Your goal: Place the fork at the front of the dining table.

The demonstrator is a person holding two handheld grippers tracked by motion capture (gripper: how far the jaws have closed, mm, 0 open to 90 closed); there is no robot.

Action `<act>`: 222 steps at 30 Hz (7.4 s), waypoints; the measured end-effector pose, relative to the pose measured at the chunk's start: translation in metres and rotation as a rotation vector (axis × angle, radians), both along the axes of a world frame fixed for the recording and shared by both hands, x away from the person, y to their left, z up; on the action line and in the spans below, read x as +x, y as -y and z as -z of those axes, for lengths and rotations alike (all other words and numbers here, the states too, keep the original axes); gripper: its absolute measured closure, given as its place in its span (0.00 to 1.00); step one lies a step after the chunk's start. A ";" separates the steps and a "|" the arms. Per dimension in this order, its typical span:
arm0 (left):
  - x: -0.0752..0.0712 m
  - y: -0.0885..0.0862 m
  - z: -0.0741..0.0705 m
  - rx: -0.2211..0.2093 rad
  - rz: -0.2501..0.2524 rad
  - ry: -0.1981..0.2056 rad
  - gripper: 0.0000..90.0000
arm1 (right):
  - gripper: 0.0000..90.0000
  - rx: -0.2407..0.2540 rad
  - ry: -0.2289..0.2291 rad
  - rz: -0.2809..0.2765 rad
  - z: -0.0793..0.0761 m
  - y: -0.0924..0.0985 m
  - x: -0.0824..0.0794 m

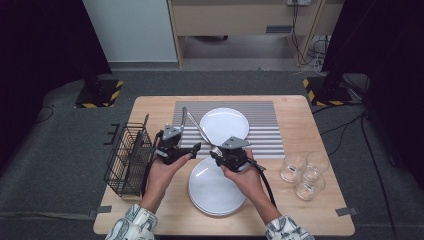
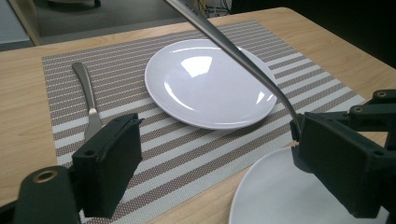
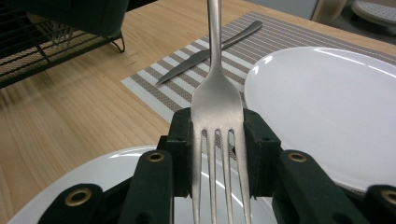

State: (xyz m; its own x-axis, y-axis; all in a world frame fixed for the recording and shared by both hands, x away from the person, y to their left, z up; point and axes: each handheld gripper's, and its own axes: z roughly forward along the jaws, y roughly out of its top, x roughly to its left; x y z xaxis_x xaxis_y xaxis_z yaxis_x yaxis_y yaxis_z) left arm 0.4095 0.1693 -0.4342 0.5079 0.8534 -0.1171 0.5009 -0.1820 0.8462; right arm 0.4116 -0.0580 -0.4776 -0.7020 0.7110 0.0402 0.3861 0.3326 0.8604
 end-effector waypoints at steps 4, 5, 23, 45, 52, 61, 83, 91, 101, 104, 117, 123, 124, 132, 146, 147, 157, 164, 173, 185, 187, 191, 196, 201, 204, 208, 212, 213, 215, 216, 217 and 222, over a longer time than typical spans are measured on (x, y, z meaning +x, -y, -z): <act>0.000 -0.002 0.004 0.000 0.001 -0.001 0.14 | 0.76 0.004 0.000 0.023 0.000 0.004 0.002; 0.000 -0.002 0.005 -0.002 0.001 -0.001 0.14 | 0.76 0.005 -0.001 0.027 0.000 0.006 0.003; 0.007 -0.007 0.023 -0.018 0.024 -0.038 0.11 | 0.76 0.009 -0.008 0.092 0.001 0.025 0.017; 0.010 -0.006 0.044 -0.010 0.046 -0.081 0.10 | 0.76 0.048 -0.024 0.187 0.000 0.056 0.035; 0.008 -0.005 0.046 0.011 0.050 -0.082 0.10 | 0.76 0.053 -0.019 0.215 -0.002 0.062 0.037; 0.006 -0.006 0.049 0.025 0.039 -0.084 0.10 | 0.76 0.052 -0.014 0.240 -0.003 0.067 0.040; -0.011 -0.013 0.045 0.065 -0.002 -0.038 0.10 | 0.76 0.033 0.019 0.293 -0.005 0.065 0.036; -0.014 -0.012 0.046 0.076 -0.003 -0.034 0.10 | 0.76 0.042 0.027 0.304 -0.006 0.066 0.033; -0.015 -0.014 0.048 0.079 -0.004 -0.037 0.10 | 0.76 0.044 0.021 0.333 -0.004 0.071 0.037; -0.015 -0.014 0.048 0.075 -0.004 -0.036 0.10 | 0.76 0.042 0.019 0.343 -0.003 0.071 0.039; -0.016 -0.014 0.051 0.076 -0.001 -0.042 0.10 | 0.76 0.042 0.013 0.359 0.001 0.070 0.043; -0.016 -0.012 0.052 0.078 0.004 -0.043 0.10 | 0.76 0.048 0.013 0.353 0.002 0.068 0.042; -0.016 -0.012 0.052 0.079 0.004 -0.043 0.10 | 0.76 0.051 0.010 0.353 0.003 0.067 0.042; -0.016 -0.011 0.052 0.082 0.008 -0.044 0.10 | 0.76 0.049 0.012 0.361 0.004 0.065 0.043; -0.016 -0.010 0.052 0.080 0.018 -0.045 0.11 | 0.76 0.029 0.009 0.436 0.012 0.066 0.048; -0.016 -0.010 0.052 0.079 0.018 -0.044 0.11 | 0.75 0.029 0.008 0.442 0.013 0.065 0.048; -0.016 -0.009 0.053 0.081 0.018 -0.044 0.11 | 0.76 0.019 -0.002 0.485 0.020 0.071 0.048; -0.016 -0.008 0.054 0.085 0.020 -0.047 0.11 | 0.76 0.008 -0.008 0.527 0.025 0.078 0.048; -0.016 -0.008 0.053 0.084 0.022 -0.044 0.11 | 0.76 -0.005 -0.017 0.544 0.030 0.077 0.049; -0.017 -0.006 0.054 0.091 0.030 -0.047 0.11 | 0.75 -0.031 -0.033 0.593 0.039 0.081 0.050; -0.017 -0.006 0.054 0.094 0.030 -0.047 0.11 | 0.75 -0.038 -0.037 0.594 0.041 0.080 0.050; -0.017 -0.006 0.054 0.098 0.032 -0.045 0.11 | 0.75 -0.051 -0.044 0.599 0.044 0.079 0.051; -0.017 -0.005 0.055 0.098 0.034 -0.045 0.11 | 0.75 -0.059 -0.070 0.624 0.049 0.079 0.054; -0.017 -0.004 0.055 0.101 0.037 -0.043 0.11 | 0.75 -0.061 -0.088 0.632 0.052 0.079 0.056; -0.017 -0.004 0.055 0.103 0.038 -0.043 0.11 | 0.75 -0.059 -0.092 0.633 0.054 0.079 0.056; -0.018 -0.004 0.055 0.104 0.038 -0.042 0.11 | 0.75 -0.059 -0.096 0.635 0.055 0.080 0.057; -0.018 -0.003 0.055 0.105 0.041 -0.042 0.11 | 0.75 -0.057 -0.101 0.638 0.056 0.081 0.057; -0.018 -0.003 0.055 0.106 0.041 -0.042 0.11 | 0.75 -0.056 -0.103 0.639 0.056 0.081 0.057; -0.018 -0.003 0.055 0.106 0.041 -0.041 0.11 | 0.75 -0.055 -0.105 0.639 0.057 0.081 0.057; -0.018 -0.003 0.054 0.105 0.041 -0.041 0.11 | 0.75 -0.056 -0.105 0.638 0.057 0.081 0.057; -0.018 -0.003 0.054 0.105 0.041 -0.041 0.11 | 0.75 -0.056 -0.106 0.637 0.057 0.081 0.057; -0.018 -0.003 0.054 0.104 0.041 -0.041 0.11 | 0.75 -0.056 -0.107 0.636 0.057 0.080 0.058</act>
State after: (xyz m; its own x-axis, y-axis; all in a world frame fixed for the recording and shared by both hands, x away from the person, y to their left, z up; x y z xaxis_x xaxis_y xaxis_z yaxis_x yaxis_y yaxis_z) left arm 0.3916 0.1723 -0.4886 0.5392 0.8407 -0.0502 0.5248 -0.2888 0.8008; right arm 0.4693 -0.1384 -0.5346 -0.1369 0.9899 0.0378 0.6052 0.0534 0.7943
